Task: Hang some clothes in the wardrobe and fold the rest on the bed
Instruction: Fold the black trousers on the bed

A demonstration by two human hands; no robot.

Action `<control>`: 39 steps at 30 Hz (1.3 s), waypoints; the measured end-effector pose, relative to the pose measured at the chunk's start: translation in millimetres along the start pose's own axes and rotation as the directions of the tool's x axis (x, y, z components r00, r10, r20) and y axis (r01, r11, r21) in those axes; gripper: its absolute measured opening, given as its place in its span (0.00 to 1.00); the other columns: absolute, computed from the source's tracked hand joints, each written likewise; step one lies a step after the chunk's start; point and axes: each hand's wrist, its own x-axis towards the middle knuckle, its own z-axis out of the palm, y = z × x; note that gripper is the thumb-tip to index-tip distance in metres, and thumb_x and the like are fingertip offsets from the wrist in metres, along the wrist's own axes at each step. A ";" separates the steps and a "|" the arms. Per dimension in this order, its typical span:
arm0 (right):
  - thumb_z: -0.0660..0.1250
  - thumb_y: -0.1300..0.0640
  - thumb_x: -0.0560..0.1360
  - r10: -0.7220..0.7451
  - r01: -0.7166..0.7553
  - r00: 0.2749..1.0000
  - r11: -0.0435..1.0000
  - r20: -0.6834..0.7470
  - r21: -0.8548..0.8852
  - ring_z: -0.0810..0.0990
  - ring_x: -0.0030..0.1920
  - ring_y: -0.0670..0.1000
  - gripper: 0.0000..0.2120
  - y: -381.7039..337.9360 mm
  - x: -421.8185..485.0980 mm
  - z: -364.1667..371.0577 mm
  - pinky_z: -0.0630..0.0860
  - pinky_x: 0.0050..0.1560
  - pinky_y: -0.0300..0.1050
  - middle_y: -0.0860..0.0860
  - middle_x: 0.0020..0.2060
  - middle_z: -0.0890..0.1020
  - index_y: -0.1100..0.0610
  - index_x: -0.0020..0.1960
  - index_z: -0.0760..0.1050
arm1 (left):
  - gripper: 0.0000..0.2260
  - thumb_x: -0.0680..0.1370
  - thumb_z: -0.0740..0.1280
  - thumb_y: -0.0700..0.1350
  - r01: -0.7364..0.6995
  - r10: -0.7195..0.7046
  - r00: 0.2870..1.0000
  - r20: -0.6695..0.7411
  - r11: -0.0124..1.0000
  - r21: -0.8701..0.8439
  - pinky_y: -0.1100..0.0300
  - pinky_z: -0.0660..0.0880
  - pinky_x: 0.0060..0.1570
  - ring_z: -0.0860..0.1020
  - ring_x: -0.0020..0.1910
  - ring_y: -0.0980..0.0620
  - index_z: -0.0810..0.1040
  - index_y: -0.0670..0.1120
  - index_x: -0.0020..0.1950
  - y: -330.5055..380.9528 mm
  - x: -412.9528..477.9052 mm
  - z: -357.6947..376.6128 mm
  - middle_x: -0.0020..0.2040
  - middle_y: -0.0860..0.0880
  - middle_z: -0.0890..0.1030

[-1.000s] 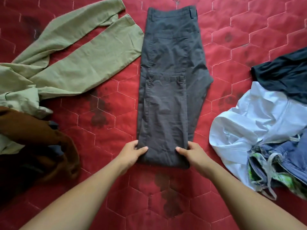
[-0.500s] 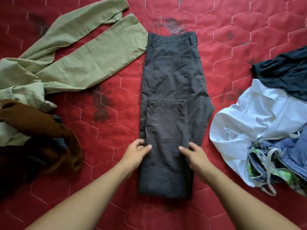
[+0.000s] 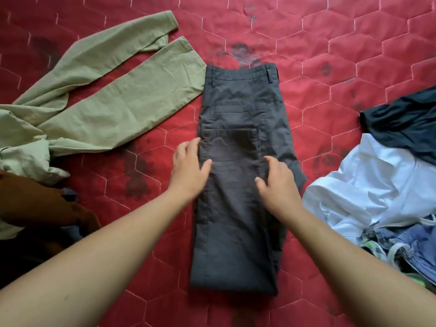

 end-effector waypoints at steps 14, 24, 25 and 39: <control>0.48 0.32 0.80 -0.345 0.286 0.938 0.771 0.003 -0.568 0.49 0.81 0.60 0.34 30.9 61.3 43.9 0.47 0.75 0.73 0.56 0.81 0.54 0.48 0.81 0.57 | 0.30 0.81 0.49 0.64 -0.447 0.456 0.875 0.160 0.637 0.628 0.33 0.45 0.76 0.40 0.81 0.40 0.50 0.58 0.82 -10.5 56.9 58.0 0.82 0.40 0.44; 0.39 0.25 0.77 -0.272 0.199 0.962 0.763 -0.027 -0.616 0.37 0.81 0.60 0.38 29.3 144.9 31.3 0.42 0.74 0.75 0.52 0.83 0.44 0.42 0.82 0.44 | 0.32 0.79 0.44 0.68 -0.356 0.361 0.925 0.124 0.701 0.618 0.37 0.46 0.77 0.40 0.81 0.39 0.43 0.62 0.81 4.5 138.4 57.8 0.82 0.39 0.39; 0.39 0.25 0.77 -0.254 0.197 0.967 0.765 -0.007 -0.613 0.36 0.81 0.60 0.39 27.1 144.3 29.7 0.41 0.74 0.75 0.51 0.82 0.43 0.42 0.82 0.44 | 0.31 0.80 0.45 0.68 -0.345 0.339 0.931 0.134 0.698 0.627 0.36 0.45 0.77 0.39 0.81 0.39 0.42 0.61 0.81 7.2 137.1 56.7 0.82 0.39 0.39; 0.49 0.32 0.80 -0.186 0.209 0.977 0.783 0.100 -0.586 0.41 0.82 0.59 0.39 61.7 7.9 36.0 0.42 0.78 0.68 0.58 0.82 0.45 0.54 0.83 0.48 | 0.33 0.78 0.41 0.70 -0.442 0.256 0.895 0.365 0.617 0.651 0.37 0.35 0.75 0.27 0.77 0.40 0.28 0.61 0.77 -17.3 3.2 80.2 0.78 0.40 0.26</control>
